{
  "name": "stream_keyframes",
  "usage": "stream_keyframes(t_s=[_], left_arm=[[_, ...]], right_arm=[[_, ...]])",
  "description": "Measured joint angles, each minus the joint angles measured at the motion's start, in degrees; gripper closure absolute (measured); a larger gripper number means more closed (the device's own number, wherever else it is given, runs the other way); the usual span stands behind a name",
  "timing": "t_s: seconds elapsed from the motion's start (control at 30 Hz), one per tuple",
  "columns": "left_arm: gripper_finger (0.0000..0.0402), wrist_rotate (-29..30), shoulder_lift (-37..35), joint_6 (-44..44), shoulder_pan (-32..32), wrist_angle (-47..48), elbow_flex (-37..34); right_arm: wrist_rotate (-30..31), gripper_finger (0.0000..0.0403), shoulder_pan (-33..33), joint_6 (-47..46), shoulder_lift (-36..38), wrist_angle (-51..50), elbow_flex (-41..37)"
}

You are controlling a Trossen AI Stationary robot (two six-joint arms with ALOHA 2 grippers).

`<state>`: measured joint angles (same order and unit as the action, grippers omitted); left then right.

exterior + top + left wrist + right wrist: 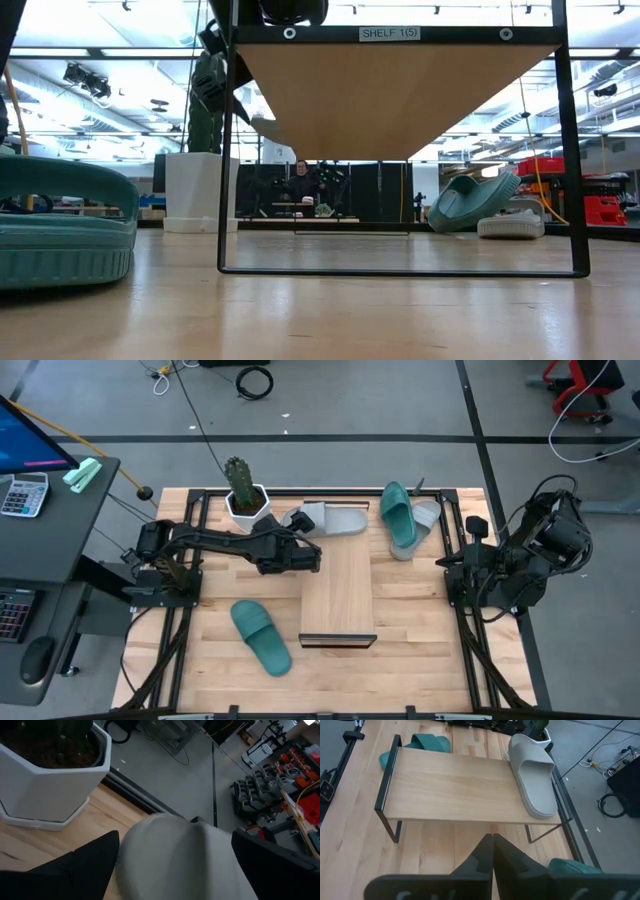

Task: Pick and place slides into the shelf
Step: Put the bottom gray slipper on the shelf, then put the gray slipper on the shelf

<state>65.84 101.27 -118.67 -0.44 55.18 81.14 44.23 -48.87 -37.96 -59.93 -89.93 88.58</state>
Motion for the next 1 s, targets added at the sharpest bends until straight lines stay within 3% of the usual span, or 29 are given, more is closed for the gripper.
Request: stream_keyframes(t_s=[0.57, 1.0], left_arm=[[0.0003, 1.02, -1.54, -0.02, -2.22, -1.60, 0.00], [0.0004, 7.85, -7.64, 3.88, -19.13, -2.42, 0.02]], right_arm=[[-0.23, 0.0392, 0.00, -0.33, -0.08, -0.05, 0.00], [-0.18, 0.0392, 0.01, -5.15, 0.03, -0.06, 0.00]])
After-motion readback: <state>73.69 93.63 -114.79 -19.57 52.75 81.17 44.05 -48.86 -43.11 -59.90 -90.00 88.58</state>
